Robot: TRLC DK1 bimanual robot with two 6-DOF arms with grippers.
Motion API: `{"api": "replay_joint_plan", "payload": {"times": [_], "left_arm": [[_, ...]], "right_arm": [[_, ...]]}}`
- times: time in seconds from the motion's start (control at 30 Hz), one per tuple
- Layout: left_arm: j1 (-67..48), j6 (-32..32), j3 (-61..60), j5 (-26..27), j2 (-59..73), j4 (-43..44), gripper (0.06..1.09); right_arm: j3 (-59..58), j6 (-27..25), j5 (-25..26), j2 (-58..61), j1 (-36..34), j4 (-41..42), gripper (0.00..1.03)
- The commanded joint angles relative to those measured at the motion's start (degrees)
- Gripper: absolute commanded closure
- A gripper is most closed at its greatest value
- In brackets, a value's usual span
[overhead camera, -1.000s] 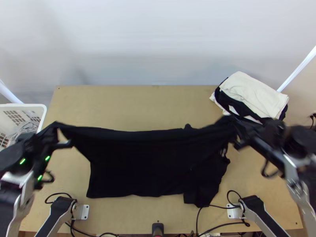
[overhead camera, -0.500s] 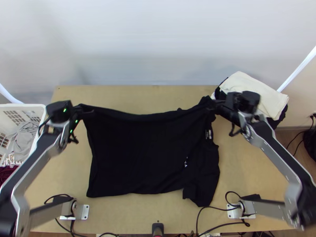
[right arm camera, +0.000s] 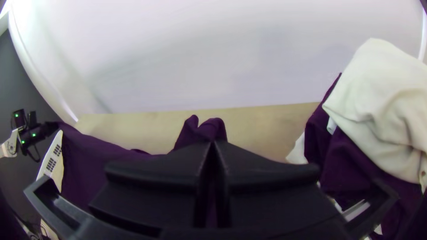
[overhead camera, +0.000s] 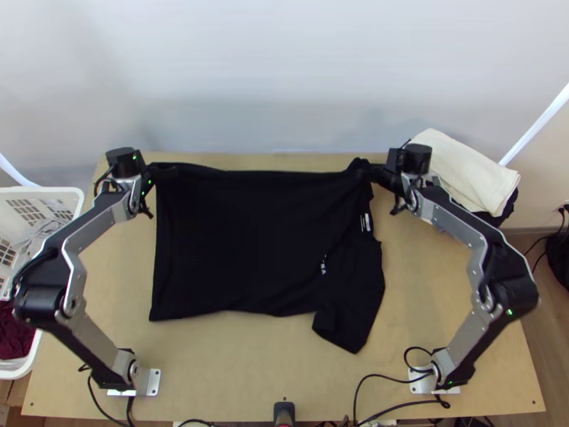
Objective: Fold the t-shirt
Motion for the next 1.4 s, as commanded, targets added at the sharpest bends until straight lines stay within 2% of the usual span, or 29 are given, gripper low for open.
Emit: {"api": "replay_joint_plan", "payload": {"times": [0.0, 0.03, 0.1, 0.13, 0.2, 0.23, 0.4, 0.47, 0.57, 0.67, 0.83, 0.97, 1.0, 1.13, 1.27, 1.37], "left_arm": [[1.18, -2.09, 5.61, -0.74, 3.67, -0.05, 1.03], [1.18, -2.18, 7.19, -0.57, 4.28, -2.77, 0.92], [1.0, -2.26, 8.95, -0.66, 4.63, -6.2, 0.5], [0.74, -2.26, 9.48, -0.66, 4.19, -7.69, 0.37], [0.48, -2.35, 9.56, -0.74, 2.79, -7.96, 0.21], [0.48, -2.35, 9.65, -0.74, 1.91, -8.13, 0.18], [1.62, -4.37, 11.32, -0.74, -1.34, -8.75, 0.15], [1.88, -3.93, 12.55, -0.83, -2.57, -11.56, 0.15], [2.15, -2.18, 13.96, 0.66, -5.21, -17.45, 0.15], [1.88, 3.01, 13.96, 1.01, -9.25, -24.92, 0.15], [1.53, 12.76, 6.14, 1.72, -19.27, -28.35, 0.17], [2.06, 17.95, -0.28, 6.73, -26.48, -35.56, 0.2], [2.06, 18.92, -1.69, 7.34, -28.24, -37.93, 0.21], [3.38, 23.05, -6.34, 16.13, -33.95, -52.69, 0.24], [3.38, 27.35, -15.4, 16.57, -39.93, -59.37, 0.25], [3.11, 26.83, -20.85, 16.57, -43.44, -62.8, 0.25]], "right_arm": [[4.08, 1.98, 1.09, 2.23, 0.17, 0.83, 0.89], [4.44, 1.98, 1.26, 2.15, 0.26, 0.83, 0.73], [5.58, 1.98, 2.76, 2.23, 0.79, -0.58, 0.39], [6.72, 1.98, 3.02, 2.32, 0.87, -2.69, 0.26], [9.09, 2.07, 3.99, 2.5, 1.14, -7.61, 0.07], [10.06, 2.24, 4.25, 2.41, 1.22, -9.37, 0.04], [9.62, 4.53, 5.66, -3.22, 1.22, -11.04, 0.04], [9.8, 5.93, 5.66, -6.64, 1.31, -14.9, 0.04], [9.88, 7.6, 5.66, -11.92, 1.84, -21.32, 0.04], [9.18, 9.54, 5.66, -17.81, 2.1, -28.53, 0.04], [5.49, 10.94, 5.66, -28.09, 2.37, -37.23, 0.04], [3.38, 10.94, 5.66, -32.83, 2.02, -46.63, 0.04], [2.06, 10.86, 5.57, -34.33, 1.93, -47.25, 0.04], [-3.21, 10.86, 5.04, -39.69, 1.49, -48.21, 0.04], [-6.02, 11.29, 4.52, -42.85, 1.4, -49.45, 0.04], [-7.52, 12.17, 3.99, -44.35, 1.58, -50.24, 0.04]]}}
